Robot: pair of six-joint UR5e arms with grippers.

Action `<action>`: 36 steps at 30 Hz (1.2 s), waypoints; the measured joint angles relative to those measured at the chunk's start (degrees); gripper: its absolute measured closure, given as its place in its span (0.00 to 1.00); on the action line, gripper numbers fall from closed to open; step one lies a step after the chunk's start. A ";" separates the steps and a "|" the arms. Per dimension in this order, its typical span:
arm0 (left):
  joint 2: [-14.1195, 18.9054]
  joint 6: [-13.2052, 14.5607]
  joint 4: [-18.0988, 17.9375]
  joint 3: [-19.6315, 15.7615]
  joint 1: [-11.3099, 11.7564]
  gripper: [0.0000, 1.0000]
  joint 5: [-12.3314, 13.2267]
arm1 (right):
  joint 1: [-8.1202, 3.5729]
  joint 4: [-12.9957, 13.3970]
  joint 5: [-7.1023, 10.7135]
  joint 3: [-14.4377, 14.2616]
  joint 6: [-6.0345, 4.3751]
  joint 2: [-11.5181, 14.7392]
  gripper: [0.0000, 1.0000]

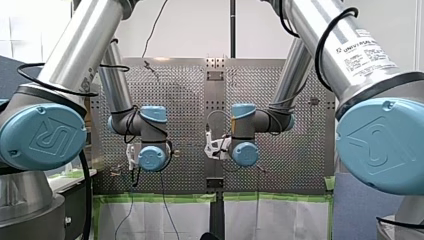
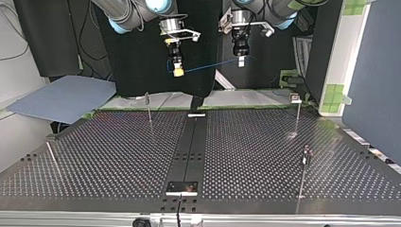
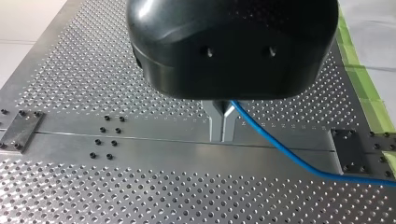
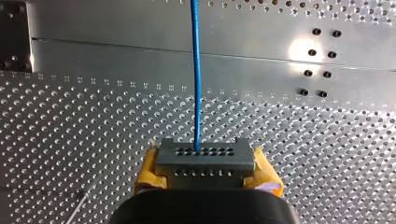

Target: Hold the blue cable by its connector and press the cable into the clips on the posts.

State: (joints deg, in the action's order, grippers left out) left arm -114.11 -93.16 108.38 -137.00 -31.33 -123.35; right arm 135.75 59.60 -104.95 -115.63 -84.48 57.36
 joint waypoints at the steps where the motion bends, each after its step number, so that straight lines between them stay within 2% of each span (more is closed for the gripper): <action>1: 0.00 0.00 0.00 0.00 -0.02 0.99 0.00 | 0.01 -0.02 0.00 0.00 0.00 0.00 1.00; 9: -0.22 0.12 0.13 -0.20 -0.19 0.99 0.15 | 0.01 -0.17 0.00 0.00 0.00 0.00 1.00; 18: -1.96 0.34 3.70 -0.77 -0.41 0.99 0.26 | 0.00 -0.18 0.00 0.00 0.00 0.00 1.00; 27: -1.87 0.51 4.72 -0.65 -0.48 0.99 0.12 | 0.05 -0.24 -0.06 0.05 0.00 -0.05 1.00; 31: -0.60 1.78 5.98 0.47 -0.57 0.99 -0.71 | 1.10 -1.28 -1.09 1.04 0.00 -1.09 1.00; 33: 0.45 2.58 7.05 0.85 -0.58 0.99 -0.91 | 2.00 -2.21 -2.04 1.54 0.00 -2.05 1.00; 36: 1.92 3.12 8.62 1.07 -0.59 0.99 -1.02 | 2.76 -3.66 -3.48 1.83 0.00 -3.48 1.00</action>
State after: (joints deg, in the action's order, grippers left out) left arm -112.19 -90.04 117.00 -135.93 -31.91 -124.37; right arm 138.51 55.94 -108.43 -113.80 -84.48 53.88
